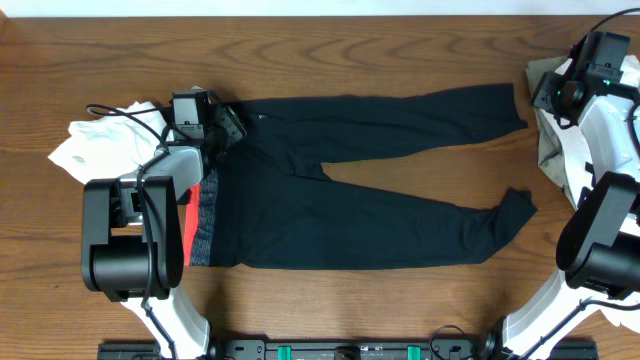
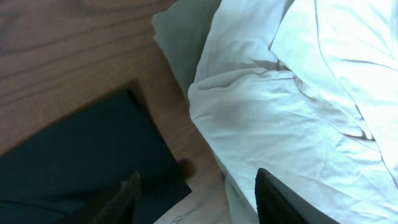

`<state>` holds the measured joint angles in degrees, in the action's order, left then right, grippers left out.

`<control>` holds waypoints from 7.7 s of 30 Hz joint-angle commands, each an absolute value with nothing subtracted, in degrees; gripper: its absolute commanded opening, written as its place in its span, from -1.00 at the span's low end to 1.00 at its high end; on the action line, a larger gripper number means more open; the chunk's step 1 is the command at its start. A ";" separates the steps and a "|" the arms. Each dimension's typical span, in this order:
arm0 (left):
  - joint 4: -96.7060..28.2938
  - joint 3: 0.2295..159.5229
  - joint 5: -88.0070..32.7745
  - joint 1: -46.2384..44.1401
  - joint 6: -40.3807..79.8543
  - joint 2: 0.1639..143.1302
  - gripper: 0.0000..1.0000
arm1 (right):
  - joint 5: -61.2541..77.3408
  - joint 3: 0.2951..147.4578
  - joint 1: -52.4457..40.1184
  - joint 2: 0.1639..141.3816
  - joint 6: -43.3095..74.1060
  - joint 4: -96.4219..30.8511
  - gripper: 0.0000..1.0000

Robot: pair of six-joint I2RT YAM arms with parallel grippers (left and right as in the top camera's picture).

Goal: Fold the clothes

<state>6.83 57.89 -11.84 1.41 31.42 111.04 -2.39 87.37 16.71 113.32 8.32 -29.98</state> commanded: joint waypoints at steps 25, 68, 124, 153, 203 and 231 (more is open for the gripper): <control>16.10 54.70 -12.51 -0.58 19.94 114.56 0.08 | 11.88 86.87 14.52 116.11 -3.73 -35.88 -0.07; -30.81 68.47 -18.39 -0.73 16.16 107.81 0.18 | -3.53 86.89 13.72 128.38 1.98 -29.56 -0.25; -14.00 81.91 -6.22 -2.70 9.43 118.32 -0.19 | -1.30 82.52 11.16 96.66 16.40 -69.65 0.46; -63.37 74.30 -10.90 -2.70 13.17 105.86 0.32 | 4.78 54.48 19.18 96.20 18.41 -52.23 -0.88; -46.24 48.21 4.82 -0.27 36.60 87.83 0.33 | 2.79 54.48 22.17 96.20 16.21 -53.54 -0.97; -28.08 36.49 6.81 -0.27 39.64 83.74 -0.88 | 2.92 54.48 22.17 96.20 16.23 -53.78 -0.97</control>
